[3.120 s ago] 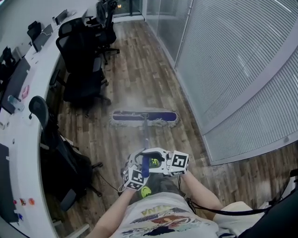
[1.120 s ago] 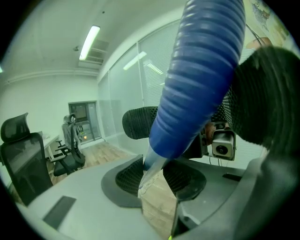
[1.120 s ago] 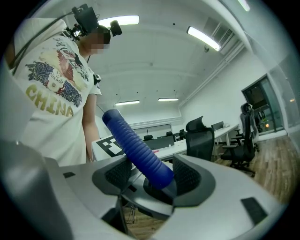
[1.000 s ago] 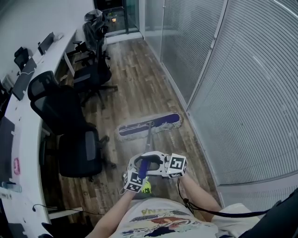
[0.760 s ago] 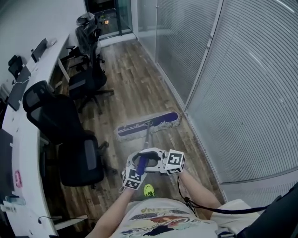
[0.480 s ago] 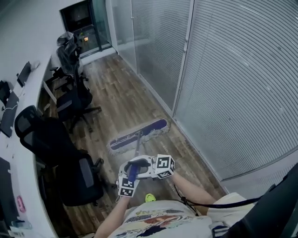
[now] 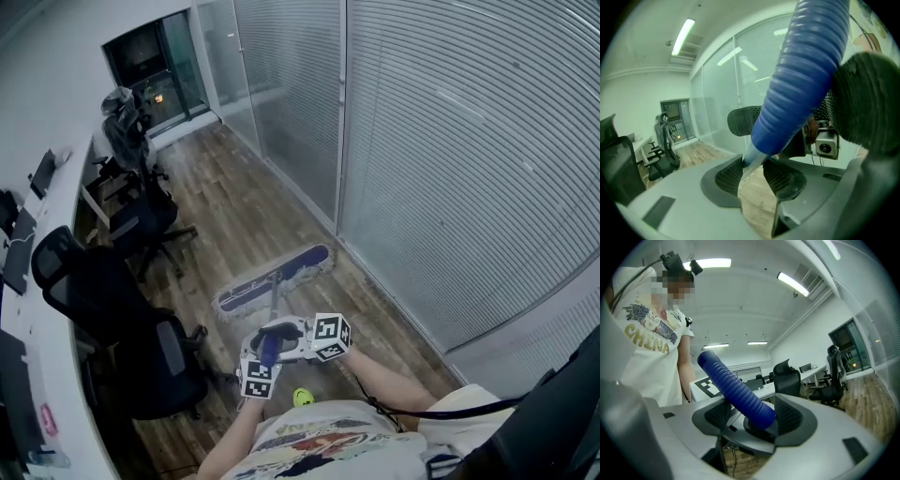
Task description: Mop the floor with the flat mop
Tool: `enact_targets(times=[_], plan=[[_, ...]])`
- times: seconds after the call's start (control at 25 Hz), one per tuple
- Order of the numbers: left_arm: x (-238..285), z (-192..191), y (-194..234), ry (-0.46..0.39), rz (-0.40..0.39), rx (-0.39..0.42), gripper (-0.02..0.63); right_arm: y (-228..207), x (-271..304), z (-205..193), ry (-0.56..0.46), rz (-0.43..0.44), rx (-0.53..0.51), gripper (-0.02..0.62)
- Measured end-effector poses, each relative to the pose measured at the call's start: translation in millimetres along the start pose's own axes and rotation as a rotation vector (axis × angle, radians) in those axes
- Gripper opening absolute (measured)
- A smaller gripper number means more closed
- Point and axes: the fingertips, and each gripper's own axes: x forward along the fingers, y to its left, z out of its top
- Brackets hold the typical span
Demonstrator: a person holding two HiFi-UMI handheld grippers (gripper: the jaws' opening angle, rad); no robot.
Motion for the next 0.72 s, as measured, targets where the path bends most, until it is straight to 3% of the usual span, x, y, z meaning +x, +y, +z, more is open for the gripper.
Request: enact_targets(times=[0.32,0.72], plan=[[-49.2,-5.7,-110.6,0.013,0.001,0.023,0.112,107.7,-54.5,-19.7,-0.009,0.002,-0.001,0.259],[-138.6,-39.7,-278.9,0.034,0.027,0.011,0.114,283.6,-122.0,-71.1,-0.023,0.024,-0.011,0.259]])
